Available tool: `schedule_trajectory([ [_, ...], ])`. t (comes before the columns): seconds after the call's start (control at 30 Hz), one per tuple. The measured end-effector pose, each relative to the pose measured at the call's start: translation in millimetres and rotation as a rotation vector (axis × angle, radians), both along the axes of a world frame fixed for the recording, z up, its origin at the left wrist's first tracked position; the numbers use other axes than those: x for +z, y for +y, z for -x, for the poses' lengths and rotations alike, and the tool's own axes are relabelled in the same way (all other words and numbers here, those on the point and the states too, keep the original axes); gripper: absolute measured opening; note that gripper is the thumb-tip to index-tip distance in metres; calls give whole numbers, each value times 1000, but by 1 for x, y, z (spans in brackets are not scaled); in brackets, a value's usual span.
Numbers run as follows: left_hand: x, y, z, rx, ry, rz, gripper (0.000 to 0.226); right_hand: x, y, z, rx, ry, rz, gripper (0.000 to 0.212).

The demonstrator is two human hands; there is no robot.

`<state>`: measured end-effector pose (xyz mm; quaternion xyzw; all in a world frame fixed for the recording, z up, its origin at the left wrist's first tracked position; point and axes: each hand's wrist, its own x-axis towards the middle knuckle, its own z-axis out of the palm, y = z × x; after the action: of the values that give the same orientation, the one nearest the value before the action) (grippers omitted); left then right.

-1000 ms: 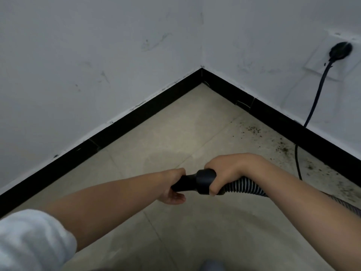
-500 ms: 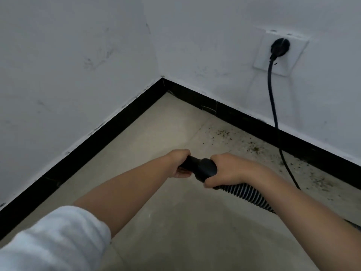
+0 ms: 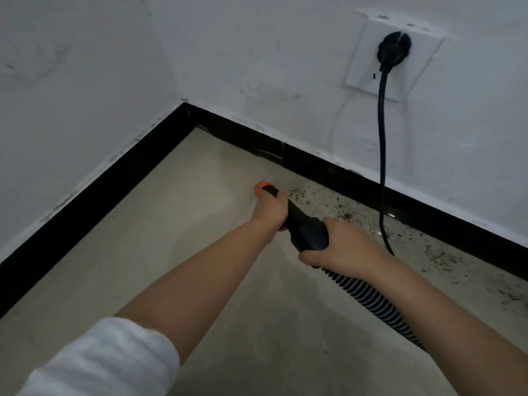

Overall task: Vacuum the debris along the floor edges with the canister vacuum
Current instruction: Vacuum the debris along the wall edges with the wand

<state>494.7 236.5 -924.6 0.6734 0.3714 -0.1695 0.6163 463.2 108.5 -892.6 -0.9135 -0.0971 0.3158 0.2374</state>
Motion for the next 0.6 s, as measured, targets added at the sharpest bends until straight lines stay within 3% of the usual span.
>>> schedule_trajectory([
  [0.43,-18,21,-19,-22,16,59,52,-9,27,5,-127,77,37,45],
  [0.6,-18,18,-11,-91,-27,46,57,-10,37,20,-294,115,31,48],
])
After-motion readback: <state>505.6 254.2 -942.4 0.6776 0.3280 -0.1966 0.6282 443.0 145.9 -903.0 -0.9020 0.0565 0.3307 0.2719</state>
